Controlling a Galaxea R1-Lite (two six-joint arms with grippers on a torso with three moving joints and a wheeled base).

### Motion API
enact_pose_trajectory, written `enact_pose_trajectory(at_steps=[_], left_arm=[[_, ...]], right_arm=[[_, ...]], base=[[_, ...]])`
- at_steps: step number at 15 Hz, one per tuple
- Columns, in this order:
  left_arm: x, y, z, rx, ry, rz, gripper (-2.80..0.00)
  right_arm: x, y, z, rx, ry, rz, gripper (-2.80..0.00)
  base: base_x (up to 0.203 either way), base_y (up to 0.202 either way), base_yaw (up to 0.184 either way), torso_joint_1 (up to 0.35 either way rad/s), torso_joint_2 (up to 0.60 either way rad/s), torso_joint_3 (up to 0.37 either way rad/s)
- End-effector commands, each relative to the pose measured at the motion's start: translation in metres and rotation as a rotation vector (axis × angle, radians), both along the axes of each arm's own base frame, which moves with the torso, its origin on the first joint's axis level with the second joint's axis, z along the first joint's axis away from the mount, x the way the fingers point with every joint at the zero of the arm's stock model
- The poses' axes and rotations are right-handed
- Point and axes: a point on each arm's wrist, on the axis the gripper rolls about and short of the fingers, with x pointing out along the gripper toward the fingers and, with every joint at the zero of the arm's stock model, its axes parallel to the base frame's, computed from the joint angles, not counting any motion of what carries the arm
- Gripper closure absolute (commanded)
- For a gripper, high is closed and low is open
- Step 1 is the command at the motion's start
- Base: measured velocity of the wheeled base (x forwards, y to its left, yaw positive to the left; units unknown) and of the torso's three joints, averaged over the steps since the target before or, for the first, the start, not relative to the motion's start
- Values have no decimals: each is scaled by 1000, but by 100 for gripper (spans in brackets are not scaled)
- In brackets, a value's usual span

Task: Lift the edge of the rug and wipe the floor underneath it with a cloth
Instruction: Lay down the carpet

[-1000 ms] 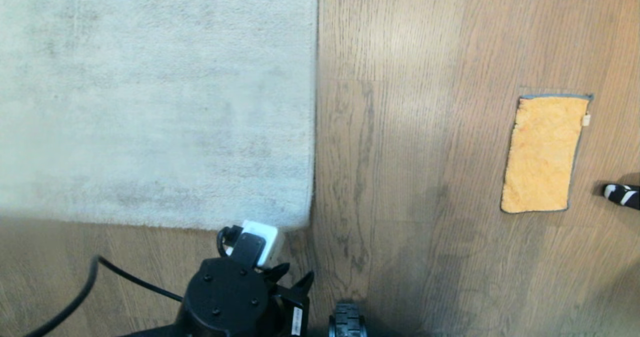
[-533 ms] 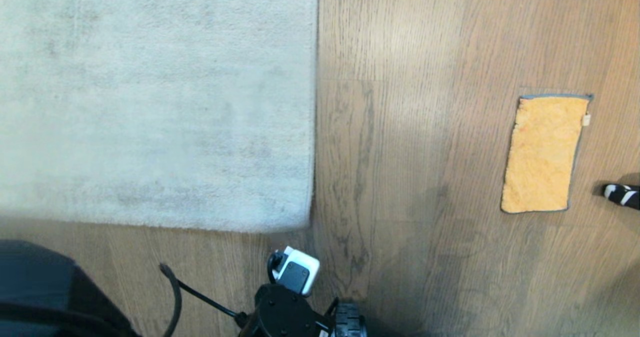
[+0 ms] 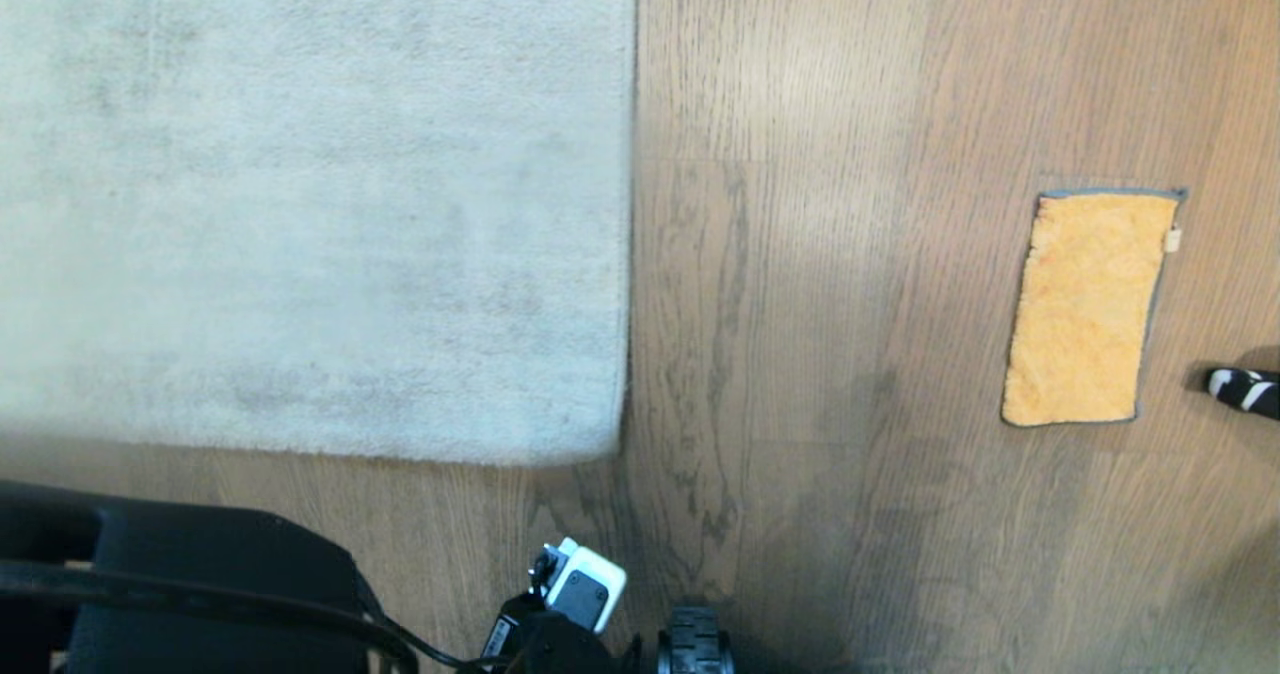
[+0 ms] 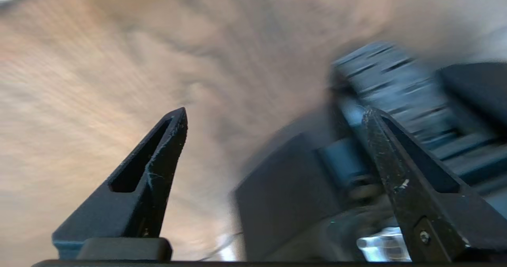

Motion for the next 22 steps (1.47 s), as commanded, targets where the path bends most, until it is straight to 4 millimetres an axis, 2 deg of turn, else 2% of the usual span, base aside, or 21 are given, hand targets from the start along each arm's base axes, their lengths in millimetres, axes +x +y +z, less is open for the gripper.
enact_pose_trajectory(at_steps=[1,6,9,13,18,22], left_arm=[[5,10,-3,68,-13,13,-280],[36,29,-3,140,-110,55,-280],[43,28,-7,122,-136,52,-280],[56,27,-1,118,-194,50,-280],[74,35,-1,140,-238,27,-280],[95,21,3,98,-310,26,-280]], right_arm=[[0,0,0,0,1,1,0],[0,0,0,0,1,1,0],[0,0,0,0,4,0,0],[1,0,0,2,10,1,0],[1,0,0,6,12,0,0],[1,0,0,6,12,0,0]], base=[[0,0,0,0,0,0],[0,0,0,0,0,0],[0,0,0,0,0,0],[0,0,0,0,0,0],[0,0,0,0,0,0],[0,0,0,0,0,0]])
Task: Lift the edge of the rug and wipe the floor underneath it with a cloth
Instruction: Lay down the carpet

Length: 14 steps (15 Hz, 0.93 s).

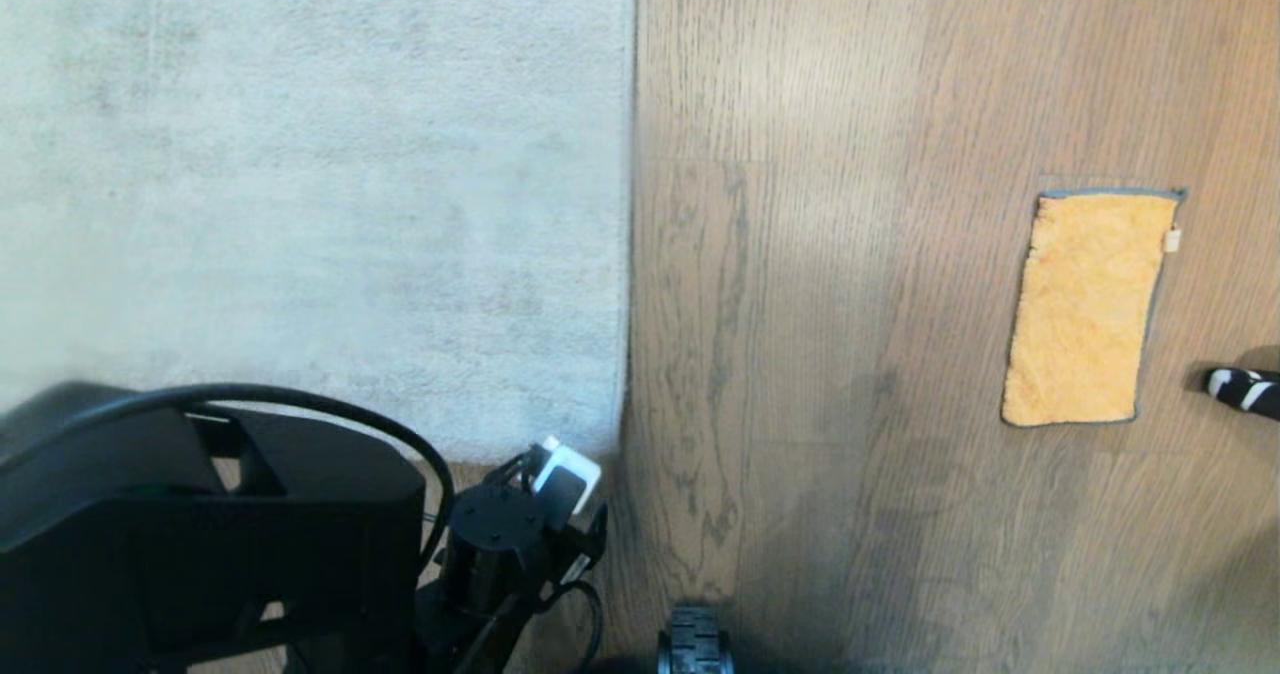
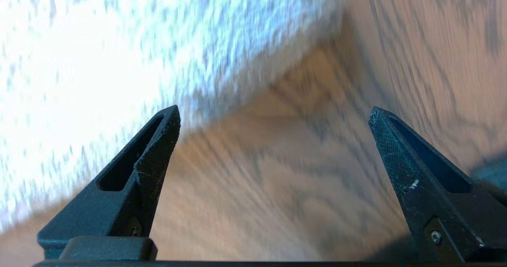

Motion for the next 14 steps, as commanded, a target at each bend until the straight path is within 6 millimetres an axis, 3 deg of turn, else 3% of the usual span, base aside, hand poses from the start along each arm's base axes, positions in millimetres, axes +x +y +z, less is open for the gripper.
enact_pose_trajectory(at_steps=[1,6,14], left_arm=[[7,-5,0,-10,-28,0,-280],[17,-15,-1,-29,-49,-23,-280],[14,-20,5,1,-75,-51,-280]], right_arm=[[0,0,0,-1,1,0,0],[0,0,0,0,1,1,0],[0,0,0,16,0,1,0]], base=[[0,0,0,0,0,0],[0,0,0,0,0,0],[0,0,0,0,0,0]])
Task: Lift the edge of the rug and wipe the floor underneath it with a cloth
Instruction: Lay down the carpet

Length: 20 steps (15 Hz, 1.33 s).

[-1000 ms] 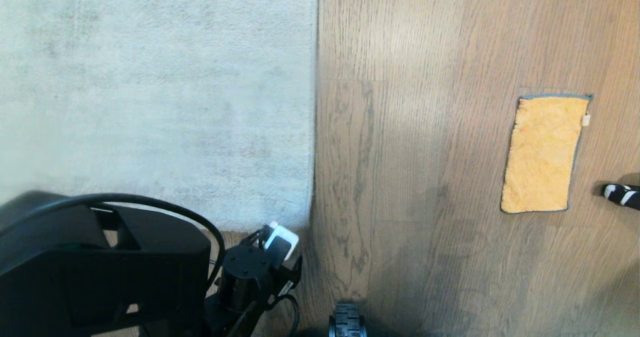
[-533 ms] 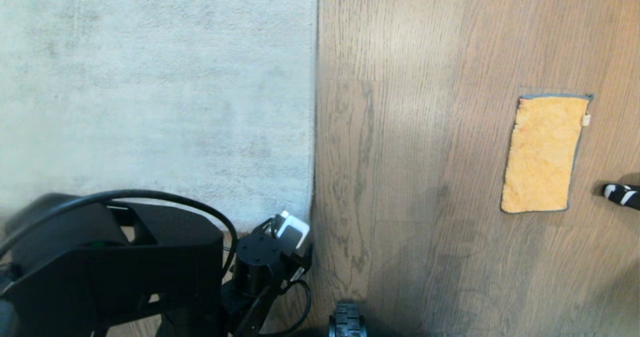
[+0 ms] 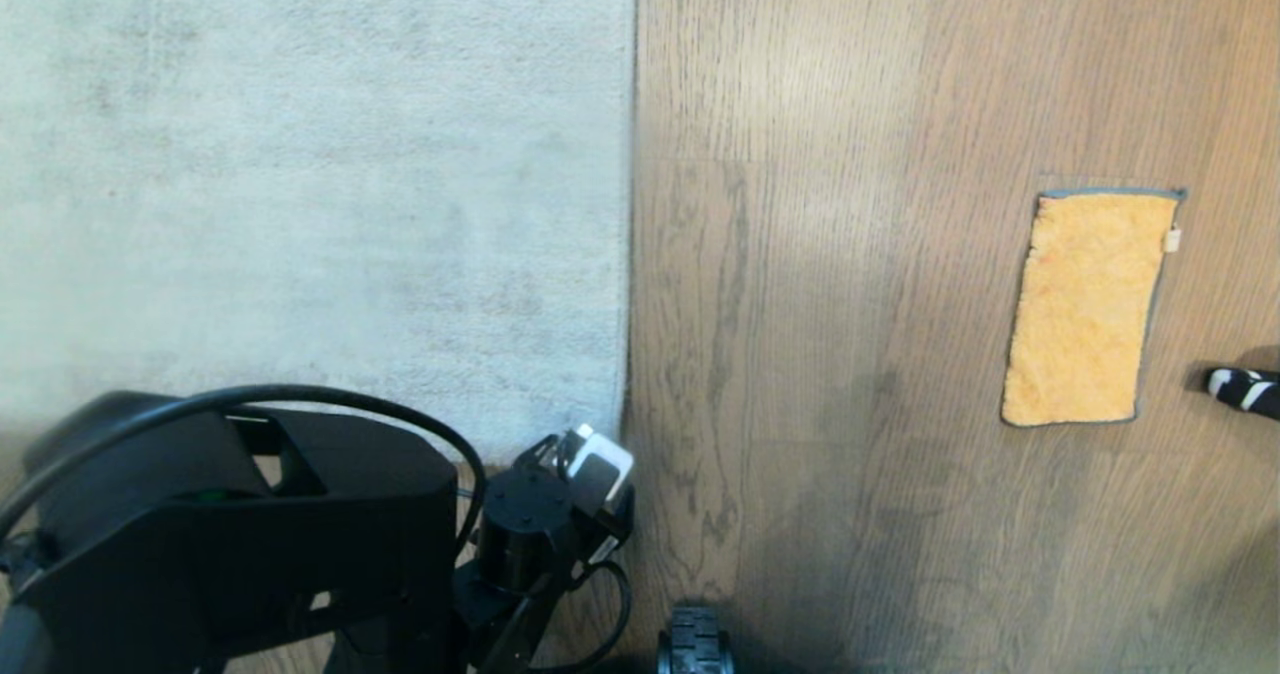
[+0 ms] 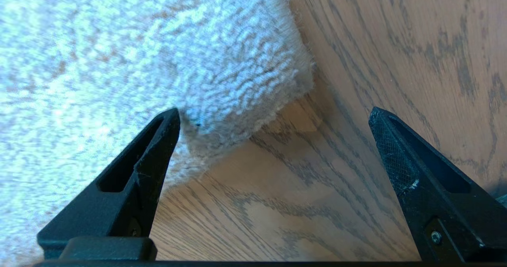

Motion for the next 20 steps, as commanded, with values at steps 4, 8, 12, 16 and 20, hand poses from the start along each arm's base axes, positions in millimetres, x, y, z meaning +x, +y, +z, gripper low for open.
enact_pose_trajectory(at_steps=[4,8,12,16,20], left_arm=[[-8,1,6,1,-7,-7,-280],[-5,-1,-1,15,6,-6,-280],[-4,-2,-4,31,19,-7,-280],[-1,-6,-1,41,-4,-16,-280],[-2,-4,1,37,-8,-10,-280]], right_arm=[[0,0,0,-1,0,2,0],[0,0,0,0,0,2,0],[0,0,0,11,0,2,0],[0,0,0,11,0,2,0],[0,0,0,19,0,0,0]], base=[[0,0,0,0,0,0],[0,0,0,0,0,0],[0,0,0,0,0,0],[0,0,0,0,0,0],[0,0,0,0,0,0]])
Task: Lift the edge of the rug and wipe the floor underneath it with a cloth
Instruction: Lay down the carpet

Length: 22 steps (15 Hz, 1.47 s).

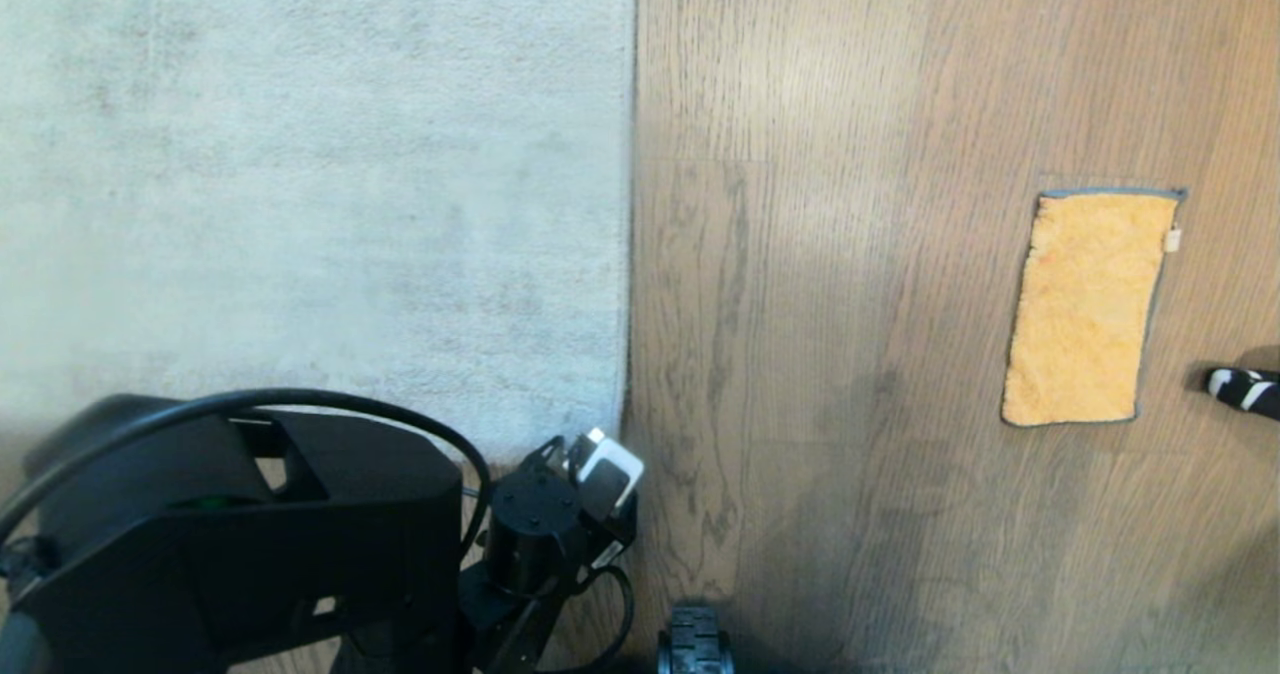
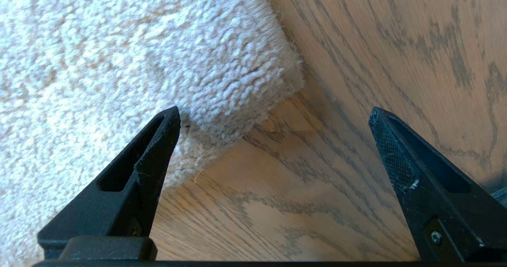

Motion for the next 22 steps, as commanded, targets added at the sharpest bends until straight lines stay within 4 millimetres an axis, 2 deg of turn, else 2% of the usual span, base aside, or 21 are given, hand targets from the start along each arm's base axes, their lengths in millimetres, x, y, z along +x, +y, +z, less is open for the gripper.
enact_pose_trajectory(at_steps=[1,7,8,13,19,22], left_arm=[[-2,2,6,-12,-17,9,-280],[-27,14,36,-69,-44,34,-280],[-33,17,41,-78,-46,35,0],[-57,38,67,-121,-76,53,0],[-102,84,84,-115,-71,59,0],[-110,101,97,-136,-114,207,0]], right_arm=[[0,0,0,-1,-1,1,0],[-1,0,0,-2,-13,0,0],[-1,0,1,-2,-19,0,0],[-1,0,1,-5,-26,1,0],[-1,0,1,-5,-24,2,0],[-1,0,1,-5,-26,2,0]], base=[[0,0,0,0,0,0],[0,0,0,0,0,0],[0,0,0,0,0,0],[0,0,0,0,0,0],[0,0,0,0,0,0],[0,0,0,0,0,0]])
